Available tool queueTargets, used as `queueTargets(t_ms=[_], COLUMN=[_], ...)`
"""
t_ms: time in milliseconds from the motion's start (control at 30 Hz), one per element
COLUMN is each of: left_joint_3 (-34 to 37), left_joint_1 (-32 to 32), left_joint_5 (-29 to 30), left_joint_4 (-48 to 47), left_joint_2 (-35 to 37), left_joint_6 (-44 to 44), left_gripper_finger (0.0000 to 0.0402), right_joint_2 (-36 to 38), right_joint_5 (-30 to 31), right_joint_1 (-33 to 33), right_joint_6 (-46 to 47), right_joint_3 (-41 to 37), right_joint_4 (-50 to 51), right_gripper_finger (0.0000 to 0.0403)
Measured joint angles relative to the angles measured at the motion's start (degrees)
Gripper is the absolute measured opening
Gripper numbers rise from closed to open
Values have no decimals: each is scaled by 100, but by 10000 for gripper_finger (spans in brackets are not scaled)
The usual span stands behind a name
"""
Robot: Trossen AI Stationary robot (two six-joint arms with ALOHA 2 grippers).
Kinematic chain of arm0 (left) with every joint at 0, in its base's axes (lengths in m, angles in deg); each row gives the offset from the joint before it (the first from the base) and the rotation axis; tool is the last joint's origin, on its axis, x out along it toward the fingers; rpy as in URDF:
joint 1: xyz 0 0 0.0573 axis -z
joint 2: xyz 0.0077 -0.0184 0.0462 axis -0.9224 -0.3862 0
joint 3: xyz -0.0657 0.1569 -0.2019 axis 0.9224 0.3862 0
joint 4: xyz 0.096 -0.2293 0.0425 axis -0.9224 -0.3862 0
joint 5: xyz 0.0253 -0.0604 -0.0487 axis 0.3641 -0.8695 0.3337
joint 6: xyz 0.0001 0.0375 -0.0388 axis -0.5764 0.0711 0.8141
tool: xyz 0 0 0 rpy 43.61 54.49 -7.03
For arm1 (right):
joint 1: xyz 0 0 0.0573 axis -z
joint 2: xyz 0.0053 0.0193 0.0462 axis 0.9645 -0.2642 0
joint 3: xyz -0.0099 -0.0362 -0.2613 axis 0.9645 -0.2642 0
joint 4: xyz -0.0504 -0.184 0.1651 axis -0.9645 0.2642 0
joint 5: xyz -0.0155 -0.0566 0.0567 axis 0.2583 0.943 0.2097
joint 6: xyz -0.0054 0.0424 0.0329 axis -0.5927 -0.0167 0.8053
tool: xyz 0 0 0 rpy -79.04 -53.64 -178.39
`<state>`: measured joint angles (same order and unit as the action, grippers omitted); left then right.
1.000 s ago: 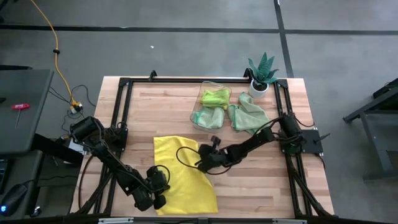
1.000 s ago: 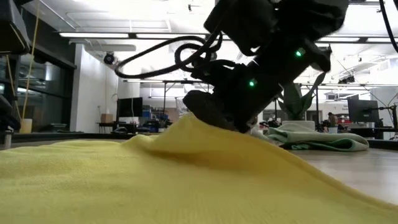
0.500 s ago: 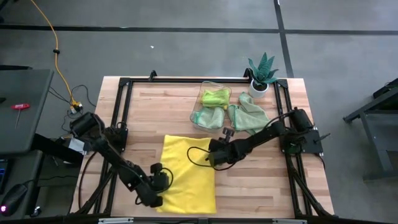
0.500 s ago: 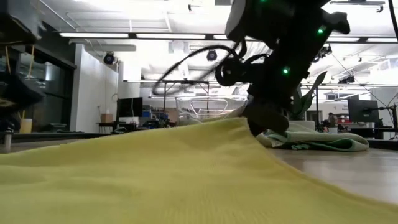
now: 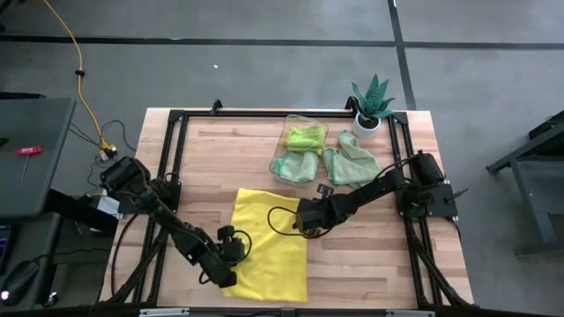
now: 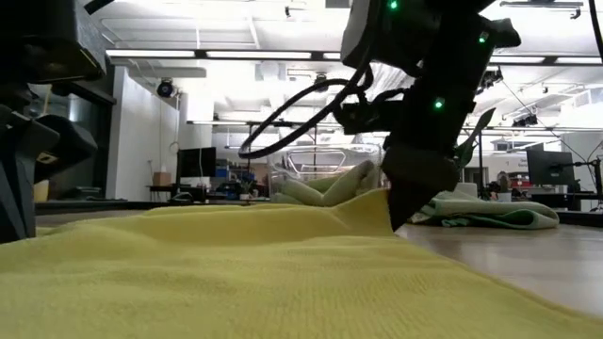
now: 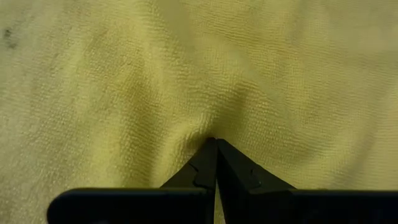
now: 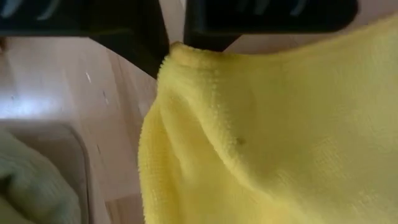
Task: Fold microfiber towels
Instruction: Fold the yellow towel
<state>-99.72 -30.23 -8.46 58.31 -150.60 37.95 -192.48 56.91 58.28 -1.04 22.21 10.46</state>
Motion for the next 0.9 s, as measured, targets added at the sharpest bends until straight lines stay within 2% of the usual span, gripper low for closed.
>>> queueTargets(t_ms=[100,267,433,567,700,800,900], left_joint_3=[2,11,12,5,2,67,279], left_joint_1=[-21,-144,-366,-546,-675,-839,-1149], left_joint_5=[-20,-20,132,428,699,1093,1056], left_joint_4=[-3,-244,-1016,-1567,-1826,-1899,-1851], left_joint_2=[15,127,602,1251,1774,1950,1969], left_joint_6=[-53,-259,-368,-647,-1139,-1294,-1304], left_gripper_finger=[0,0,0,0,0,0,0], right_joint_2=[122,651,1214,1595,1664,1528,1239], right_joint_5=[-91,-157,-584,-1285,-2005,-2087,-1996], right_joint_1=[65,301,466,386,75,-232,-533], right_joint_6=[3,17,-303,-475,-179,234,578], right_joint_3=[-13,-13,-15,-183,-543,-830,-925], right_joint_4=[238,413,722,267,-1023,-2296,-3139], right_gripper_finger=[67,158,224,232,226,217,204])
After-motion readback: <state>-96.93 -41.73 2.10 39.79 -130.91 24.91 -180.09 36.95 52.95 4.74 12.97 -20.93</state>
